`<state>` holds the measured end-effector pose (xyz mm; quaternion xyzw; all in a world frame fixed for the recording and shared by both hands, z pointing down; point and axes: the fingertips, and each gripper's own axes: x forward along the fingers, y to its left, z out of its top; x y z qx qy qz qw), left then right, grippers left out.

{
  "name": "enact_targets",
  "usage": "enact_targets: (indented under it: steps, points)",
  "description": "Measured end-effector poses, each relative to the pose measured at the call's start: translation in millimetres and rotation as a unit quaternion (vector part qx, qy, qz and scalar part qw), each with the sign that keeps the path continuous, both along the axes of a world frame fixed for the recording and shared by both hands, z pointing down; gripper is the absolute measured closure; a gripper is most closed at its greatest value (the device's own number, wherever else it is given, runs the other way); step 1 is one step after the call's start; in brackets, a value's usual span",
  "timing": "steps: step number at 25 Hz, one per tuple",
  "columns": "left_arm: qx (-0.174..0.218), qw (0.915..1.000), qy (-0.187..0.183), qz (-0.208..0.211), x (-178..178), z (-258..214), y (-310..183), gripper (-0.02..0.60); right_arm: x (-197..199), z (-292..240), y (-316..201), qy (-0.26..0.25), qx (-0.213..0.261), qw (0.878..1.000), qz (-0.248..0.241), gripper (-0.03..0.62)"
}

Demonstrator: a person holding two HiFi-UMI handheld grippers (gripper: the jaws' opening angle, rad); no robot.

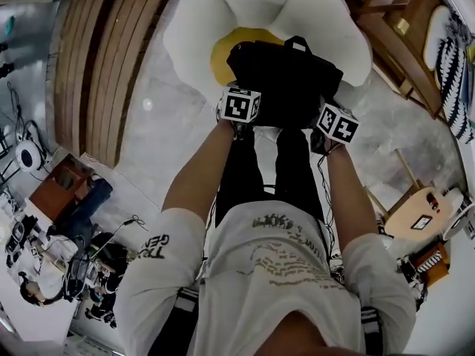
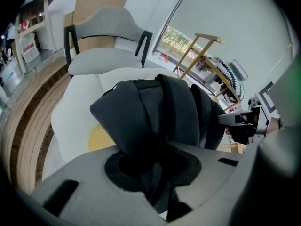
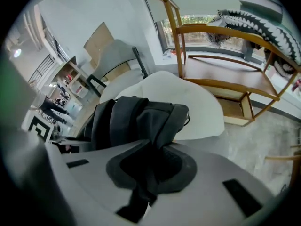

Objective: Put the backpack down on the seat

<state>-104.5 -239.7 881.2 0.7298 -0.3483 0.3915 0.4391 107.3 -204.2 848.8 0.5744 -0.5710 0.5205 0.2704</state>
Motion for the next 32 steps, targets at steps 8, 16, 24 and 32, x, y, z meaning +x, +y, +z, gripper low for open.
enact_targets:
  steps: [8, 16, 24, 32]
  points:
    - [0.023, 0.9967, -0.008, 0.078, 26, 53, -28, 0.491, 18, 48, -7, 0.045, 0.003, 0.999, 0.020, 0.546]
    - [0.040, 0.9895, -0.023, 0.137, 53, 95, -46, 0.479, 41, 88, -5, 0.077, 0.001, 0.997, -0.004, 0.545]
    - [0.016, 0.9939, -0.019, 0.107, 58, 140, -59, 0.441, 45, 116, 3, 0.071, -0.021, 0.997, -0.027, 0.539]
    - [0.027, 0.9924, -0.054, 0.107, 58, 142, -83, 0.287, 70, 128, -1, 0.037, -0.009, 0.999, 0.021, 0.467]
